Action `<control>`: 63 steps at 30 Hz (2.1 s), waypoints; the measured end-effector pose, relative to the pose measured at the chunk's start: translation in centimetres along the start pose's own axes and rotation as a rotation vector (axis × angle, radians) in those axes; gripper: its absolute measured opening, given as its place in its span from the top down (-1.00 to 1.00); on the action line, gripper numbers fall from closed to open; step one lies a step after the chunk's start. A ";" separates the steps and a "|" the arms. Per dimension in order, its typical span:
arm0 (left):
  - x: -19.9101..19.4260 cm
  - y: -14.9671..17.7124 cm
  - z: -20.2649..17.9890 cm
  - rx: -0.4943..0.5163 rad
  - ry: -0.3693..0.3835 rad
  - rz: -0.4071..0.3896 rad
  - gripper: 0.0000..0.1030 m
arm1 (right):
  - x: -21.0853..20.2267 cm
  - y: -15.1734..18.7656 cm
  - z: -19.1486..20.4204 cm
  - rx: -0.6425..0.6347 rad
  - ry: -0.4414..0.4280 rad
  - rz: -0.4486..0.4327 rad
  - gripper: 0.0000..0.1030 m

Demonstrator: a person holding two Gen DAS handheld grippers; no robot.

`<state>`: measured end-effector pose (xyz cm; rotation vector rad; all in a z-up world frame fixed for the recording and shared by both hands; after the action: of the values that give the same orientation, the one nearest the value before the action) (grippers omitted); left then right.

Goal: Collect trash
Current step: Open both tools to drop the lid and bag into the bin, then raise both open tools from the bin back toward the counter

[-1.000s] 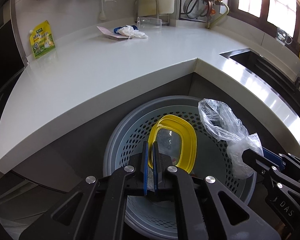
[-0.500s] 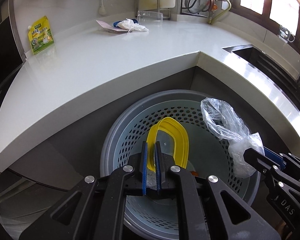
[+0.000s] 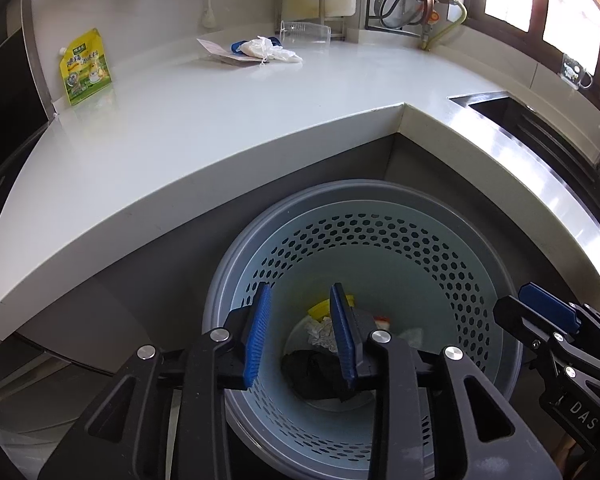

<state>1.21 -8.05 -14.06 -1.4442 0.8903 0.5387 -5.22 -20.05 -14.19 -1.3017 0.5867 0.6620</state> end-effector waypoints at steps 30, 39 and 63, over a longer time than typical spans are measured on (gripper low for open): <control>-4.2 -10.9 4.1 -0.081 -0.011 -0.218 -0.80 | -0.6 -11.4 0.1 -0.079 -0.028 -0.177 -0.11; -3.0 -18.8 5.9 -0.098 -0.051 -0.288 -0.87 | 2.6 -20.3 -1.2 -0.128 -0.030 -0.197 -0.25; 10.7 -29.7 9.0 -0.234 -0.157 -0.170 -0.87 | 21.3 -39.3 -3.8 -0.481 -0.154 -0.035 -0.44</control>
<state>32.58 -4.14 -5.22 -1.6470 0.5877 0.6343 37.91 -26.80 -3.90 -1.6830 0.2837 0.9000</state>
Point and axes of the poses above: each gripper's, at about its wrist camera, not at the fingertips, and x roughly the way its jaws point, z to its left, y to its underside, the point moved 4 cm from there along x, roughly the way its jaws point, and after that the axes turned 9 degrees about -x, right-handed, at the moved point
